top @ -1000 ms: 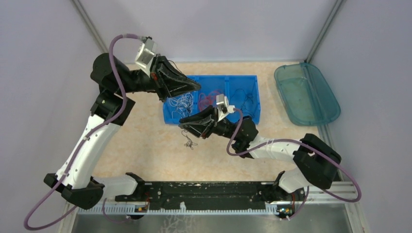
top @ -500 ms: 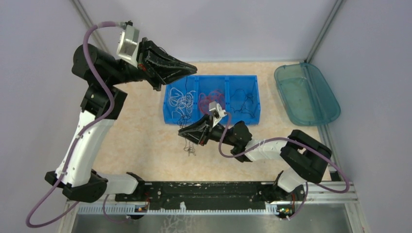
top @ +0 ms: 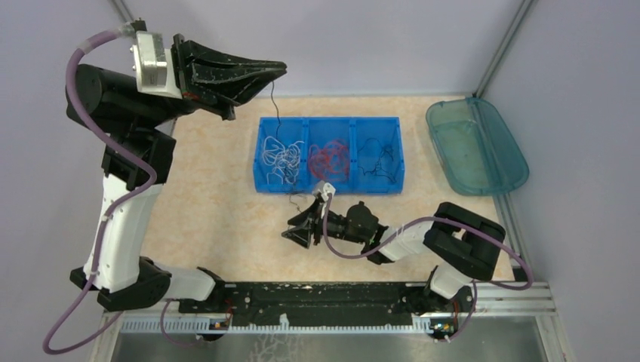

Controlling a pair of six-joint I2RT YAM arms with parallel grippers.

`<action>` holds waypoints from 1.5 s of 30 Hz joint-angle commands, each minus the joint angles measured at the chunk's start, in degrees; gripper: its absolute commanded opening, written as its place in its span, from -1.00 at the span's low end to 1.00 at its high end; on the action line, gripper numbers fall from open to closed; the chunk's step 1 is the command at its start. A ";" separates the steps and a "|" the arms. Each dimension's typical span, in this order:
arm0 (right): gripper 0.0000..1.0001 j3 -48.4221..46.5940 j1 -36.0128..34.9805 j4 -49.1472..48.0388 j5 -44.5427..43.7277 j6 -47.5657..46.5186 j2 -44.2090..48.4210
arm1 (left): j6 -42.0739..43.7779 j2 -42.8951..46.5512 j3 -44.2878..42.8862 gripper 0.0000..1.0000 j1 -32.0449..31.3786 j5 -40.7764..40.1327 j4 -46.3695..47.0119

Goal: Untangle the cables
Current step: Untie the cable.

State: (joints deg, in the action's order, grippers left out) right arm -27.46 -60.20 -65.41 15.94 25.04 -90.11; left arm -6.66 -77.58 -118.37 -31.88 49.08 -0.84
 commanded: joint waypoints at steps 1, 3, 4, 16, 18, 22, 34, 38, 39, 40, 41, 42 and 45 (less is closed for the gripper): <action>0.13 1.67 -0.72 -1.34 -3.60 -3.23 6.84 | 3.93 1.52 0.57 -1.00 -0.15 -1.62 -1.73; 0.30 0.13 -0.74 5.12 -3.98 -5.37 13.04 | 4.63 3.26 3.96 -1.00 -0.14 -1.47 -1.85; 0.40 -0.74 -0.76 9.95 -3.45 -6.89 16.27 | 4.97 4.17 5.75 -1.00 -0.14 -1.36 -1.87; 0.96 -14.13 -0.70 40.63 3.48 -15.32 40.44 | 7.70 8.06 14.79 -1.00 -0.11 2.67 -5.21; 0.93 -15.97 -0.73 41.18 5.91 -14.88 40.87 | 7.76 8.10 14.97 -1.00 -0.16 2.86 -5.22; 0.91 -17.52 -0.70 43.56 9.33 -14.06 41.09 | 9.16 8.21 14.94 -1.00 -0.13 2.82 -5.13; 0.93 -23.39 7.43 30.42 3.28 -14.61 33.97 | 3.84 7.89 14.92 -1.00 -0.21 4.78 -4.49; 0.89 -29.03 7.55 26.94 8.54 -15.25 26.26 | 3.07 7.82 14.94 -1.00 -0.27 4.81 -4.01; 0.87 -29.65 7.56 25.77 8.45 -14.98 24.83 | 2.93 7.85 14.99 -1.00 -0.21 4.95 -3.87; 0.85 -30.13 7.55 24.59 8.31 -14.98 23.45 | 2.70 7.73 15.03 -1.00 -0.22 4.84 -3.74; 0.80 -30.53 7.55 23.25 8.16 -15.01 22.15 | 2.38 7.71 15.01 -1.00 -0.20 4.82 -3.62; 0.75 -30.85 7.55 22.06 8.10 -14.97 20.96 | 2.05 7.69 14.95 -1.00 -0.20 4.87 -3.47; 0.53 -30.39 7.56 15.64 10.16 -11.82 17.27 | 1.74 7.46 14.45 -1.00 -0.28 4.90 -3.31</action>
State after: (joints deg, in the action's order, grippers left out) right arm -55.68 -52.69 -39.07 22.59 10.07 -69.25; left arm -3.29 -70.26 -103.55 -31.88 53.12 -5.96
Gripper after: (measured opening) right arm 0.822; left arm 0.010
